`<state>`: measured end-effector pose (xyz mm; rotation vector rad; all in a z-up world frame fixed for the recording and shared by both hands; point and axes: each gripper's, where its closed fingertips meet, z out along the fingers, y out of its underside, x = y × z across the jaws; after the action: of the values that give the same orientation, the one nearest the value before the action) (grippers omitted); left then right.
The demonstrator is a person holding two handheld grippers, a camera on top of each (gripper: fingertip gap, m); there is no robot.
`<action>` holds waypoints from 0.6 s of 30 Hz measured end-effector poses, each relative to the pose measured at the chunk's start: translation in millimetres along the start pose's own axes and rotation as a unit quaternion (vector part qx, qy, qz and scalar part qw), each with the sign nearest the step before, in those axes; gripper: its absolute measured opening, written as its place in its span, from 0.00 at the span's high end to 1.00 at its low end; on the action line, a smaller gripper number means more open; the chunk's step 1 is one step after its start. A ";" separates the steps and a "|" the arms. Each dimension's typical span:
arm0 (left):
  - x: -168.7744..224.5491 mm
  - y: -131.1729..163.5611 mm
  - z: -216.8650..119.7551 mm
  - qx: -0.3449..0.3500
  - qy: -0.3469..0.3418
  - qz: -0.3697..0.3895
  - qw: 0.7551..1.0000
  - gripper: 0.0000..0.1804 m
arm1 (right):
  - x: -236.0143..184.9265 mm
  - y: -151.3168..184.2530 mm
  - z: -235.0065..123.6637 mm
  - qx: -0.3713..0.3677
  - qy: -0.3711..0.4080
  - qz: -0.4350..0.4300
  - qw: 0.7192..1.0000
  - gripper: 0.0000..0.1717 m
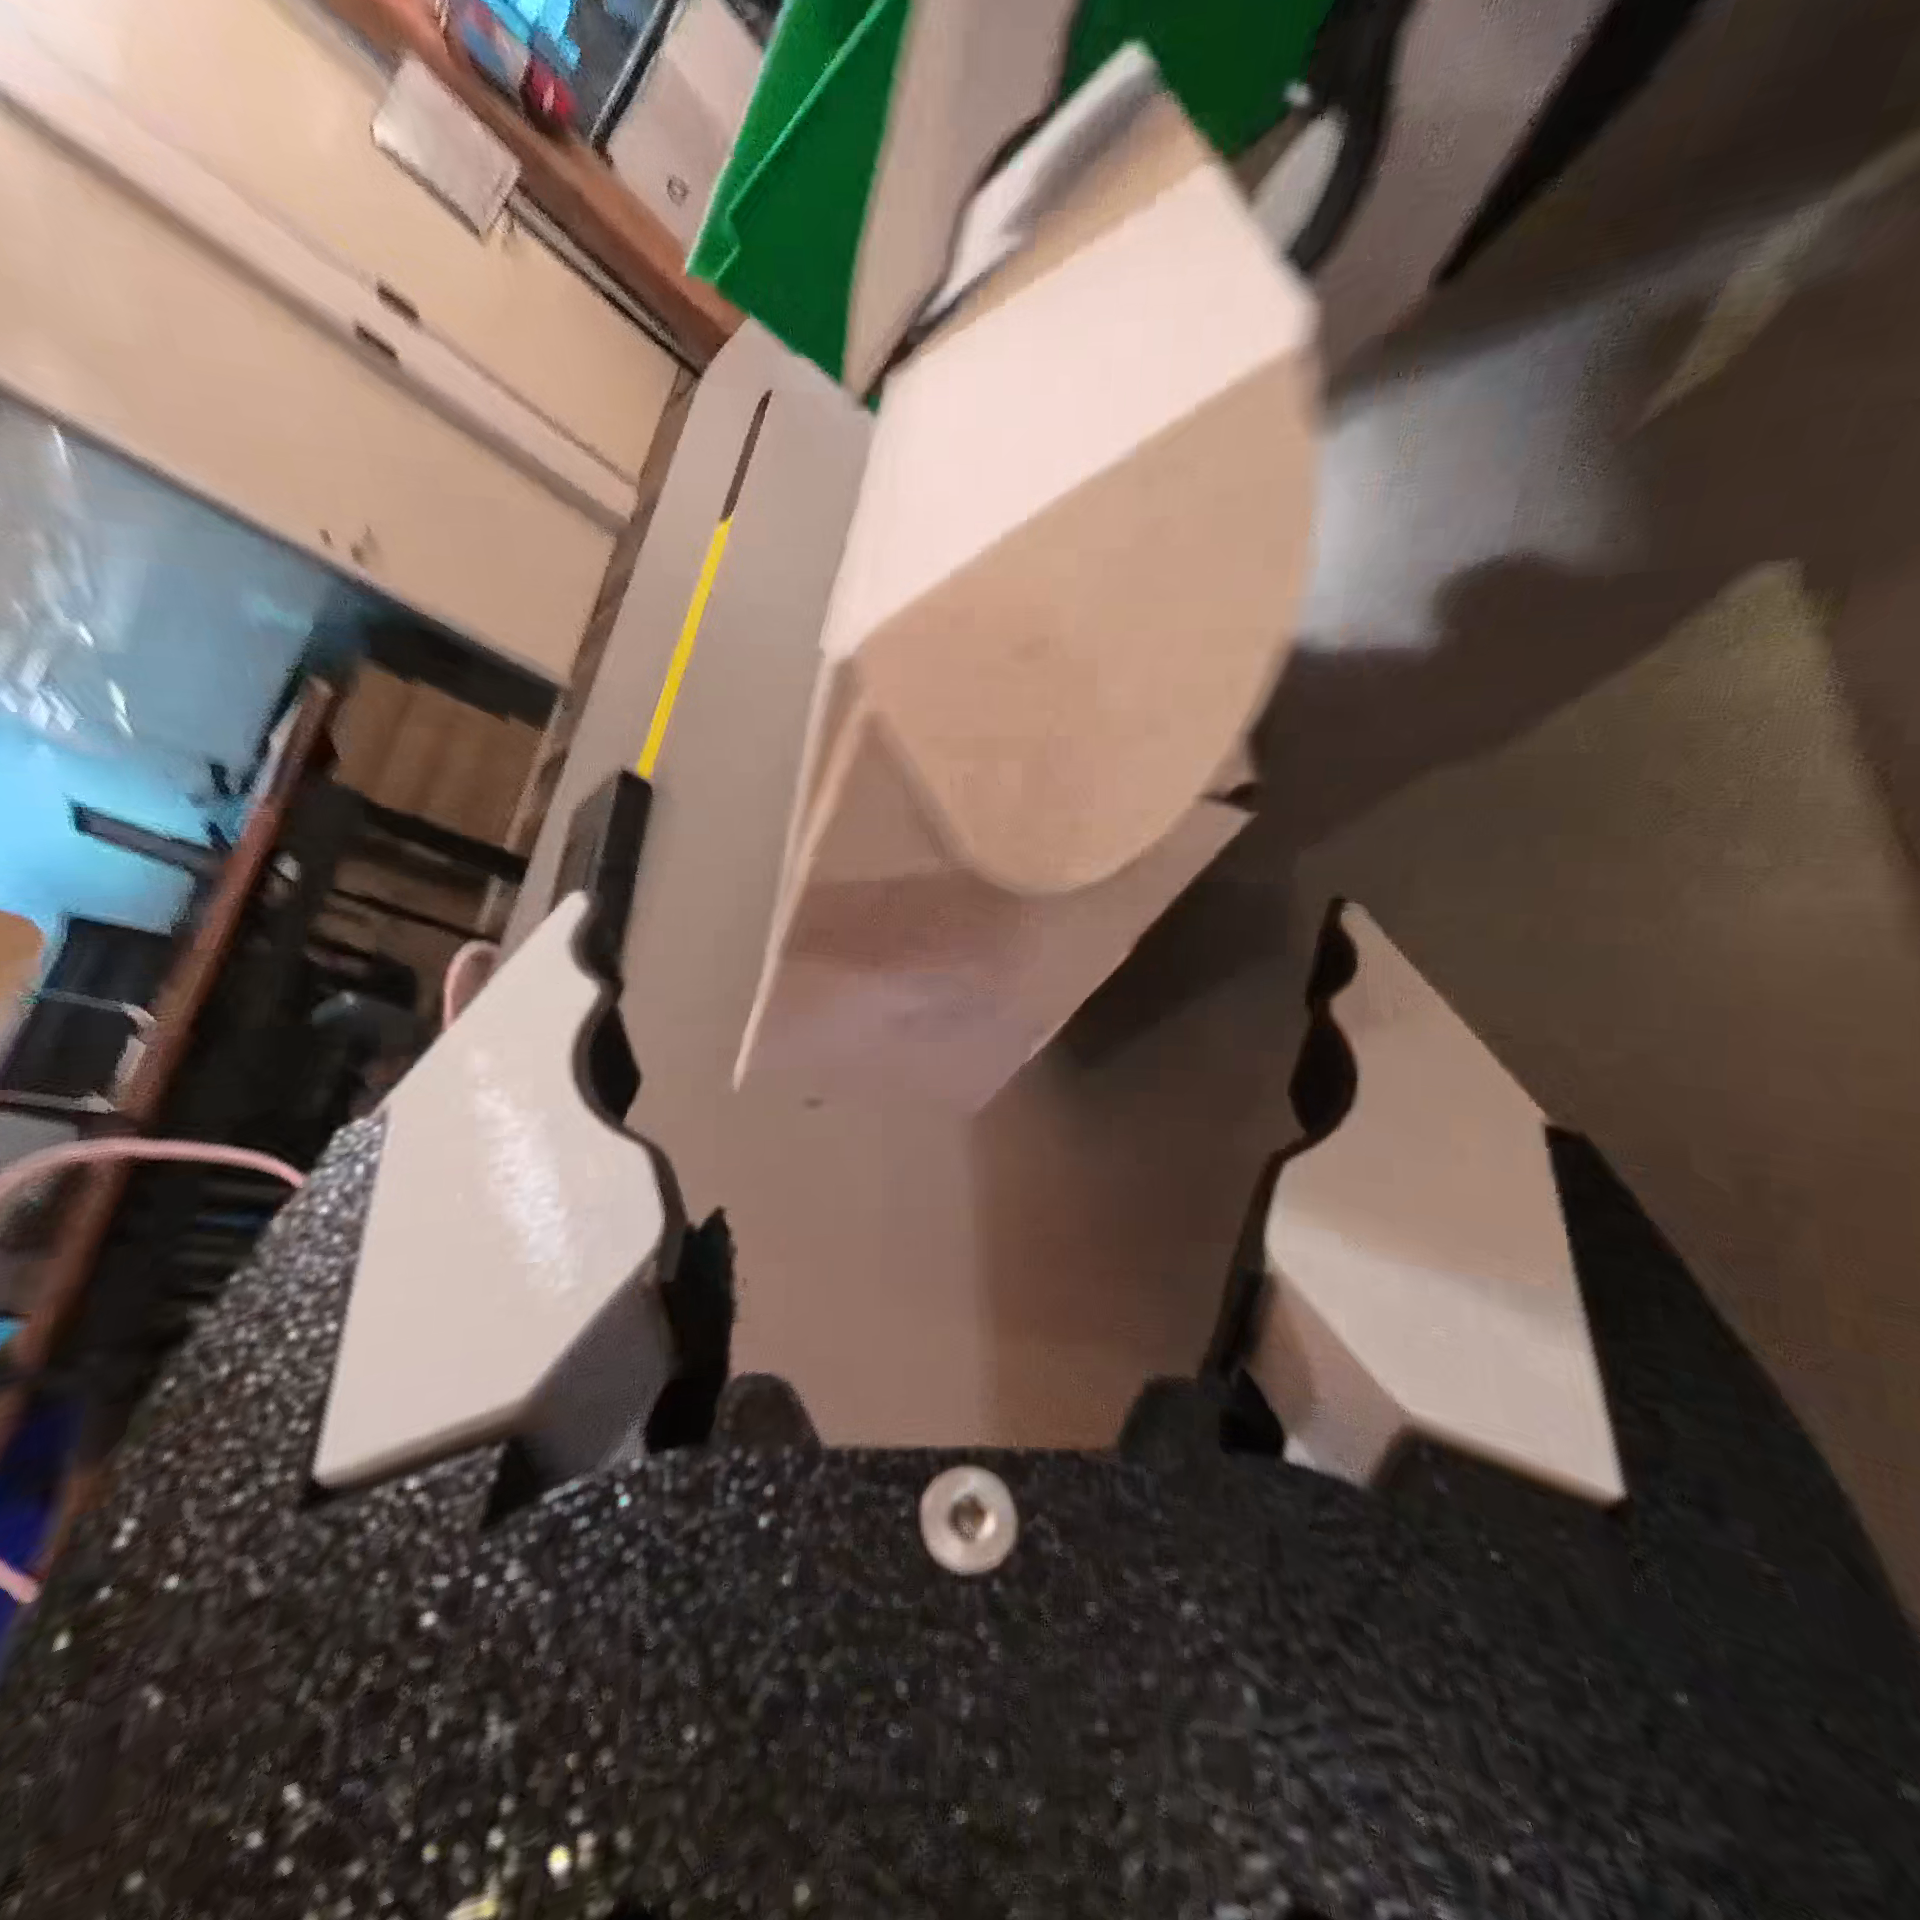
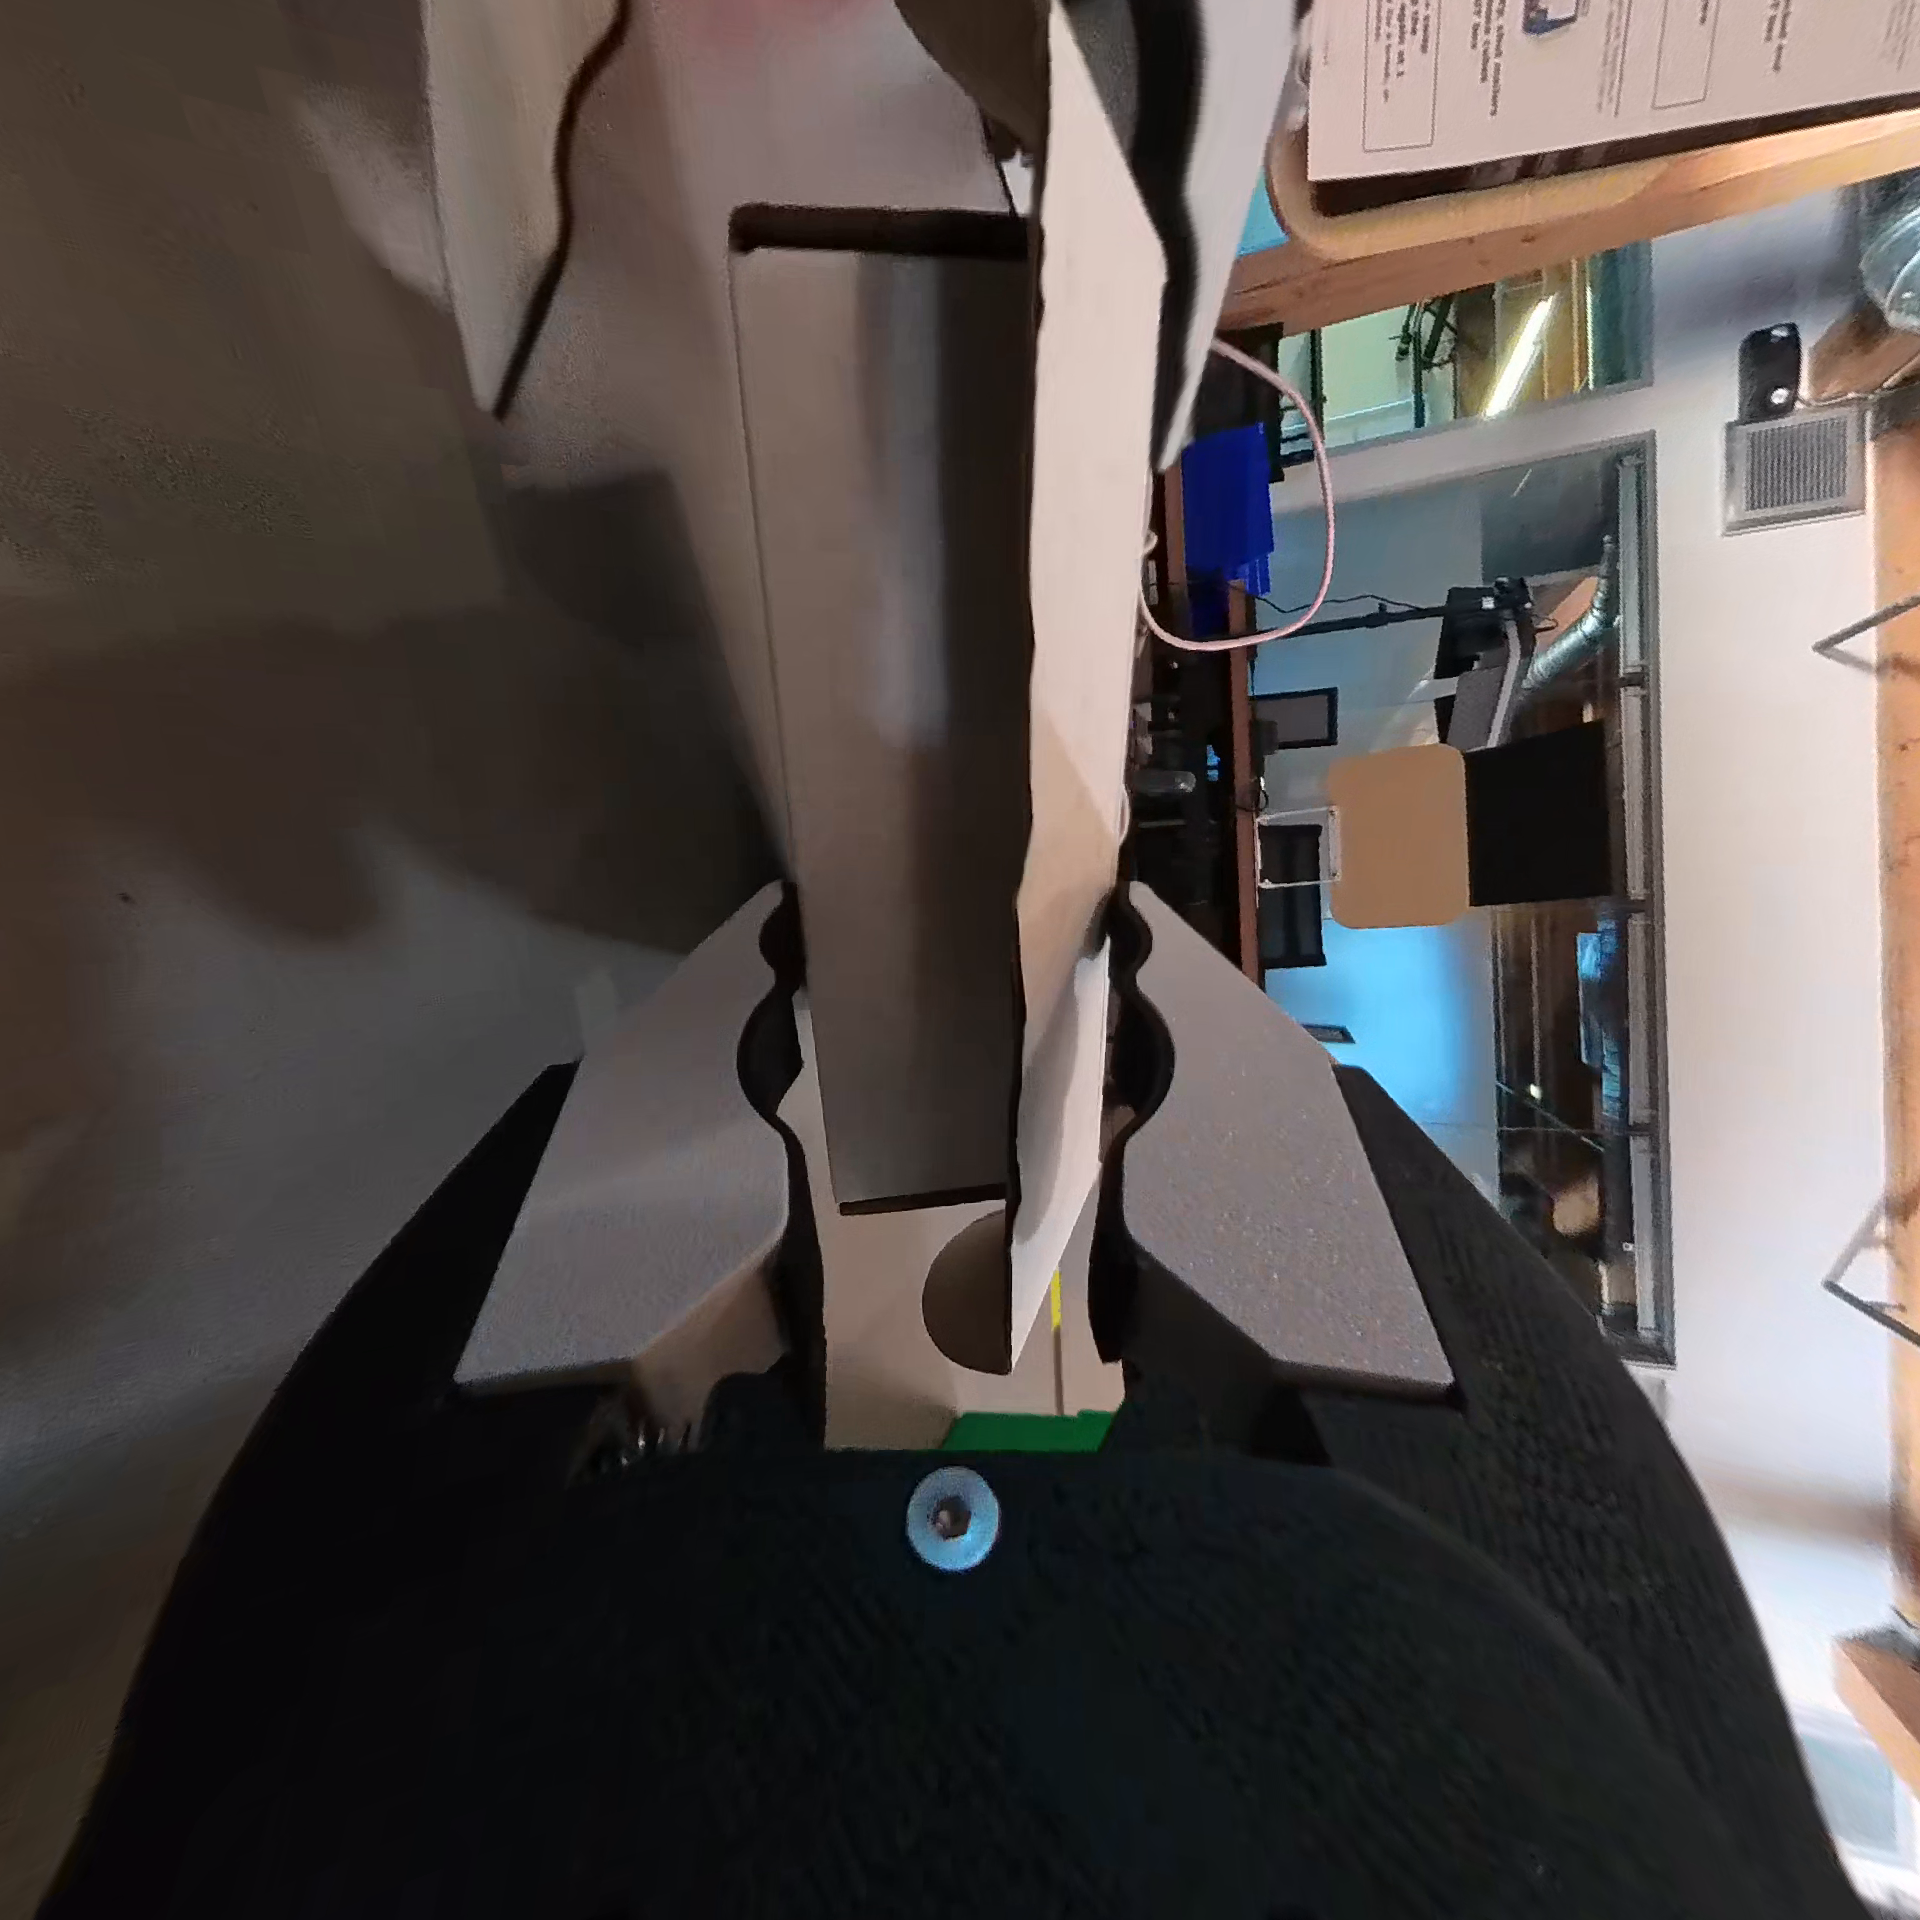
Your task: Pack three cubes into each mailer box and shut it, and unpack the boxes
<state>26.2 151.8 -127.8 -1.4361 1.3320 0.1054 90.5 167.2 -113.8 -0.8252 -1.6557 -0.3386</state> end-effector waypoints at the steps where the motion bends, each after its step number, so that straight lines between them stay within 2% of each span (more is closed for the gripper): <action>1: 4.7 -1.3 3.0 0.001 -0.002 0.025 1.000 0.31 | 0.1 -1.9 -0.4 0.006 -0.001 0.005 1.000 0.66; 4: 6.1 -1.4 11.5 -0.005 -0.042 0.085 0.995 0.42 | 0.9 -6.2 -1.4 0.019 -0.004 0.023 1.000 0.66; 6: -8.3 0.6 10.2 -0.015 -0.095 0.104 0.990 0.63 | -0.4 -5.0 -1.0 0.017 -0.005 0.017 1.000 0.66; 7: -8.3 1.3 9.5 -0.013 -0.091 0.102 0.991 0.63 | -0.1 -6.3 -0.9 0.020 -0.002 0.020 1.000 0.66; 8: -8.4 1.5 9.1 -0.010 -0.085 0.083 0.993 0.63 | 2.9 -9.5 -1.8 0.027 0.005 0.033 0.999 0.65; 10: -11.3 2.4 8.7 -0.008 -0.068 0.015 0.998 0.64 | 16.8 -22.9 -9.6 0.064 0.029 0.062 0.996 0.49; 11: -13.1 2.9 8.6 -0.006 -0.060 -0.021 0.998 0.64 | 25.8 -29.3 -16.1 0.086 0.048 0.074 0.992 0.47; 14: -16.9 4.5 8.3 0.001 -0.037 -0.119 0.992 0.64 | 54.0 -33.7 -35.0 0.131 0.106 0.118 0.979 0.47; 15: -17.4 5.3 8.6 -0.001 -0.027 -0.153 0.988 0.64 | 64.1 -28.0 -38.5 0.130 0.122 0.148 0.973 0.50; 18: -14.3 5.2 11.0 -0.001 0.007 -0.228 0.974 0.65 | 98.0 9.8 -43.8 0.071 0.188 0.250 0.947 0.63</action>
<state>23.5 170.2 -125.4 -1.7097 0.9835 -0.2070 124.1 179.4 -12.1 -0.9699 -1.0562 -0.0135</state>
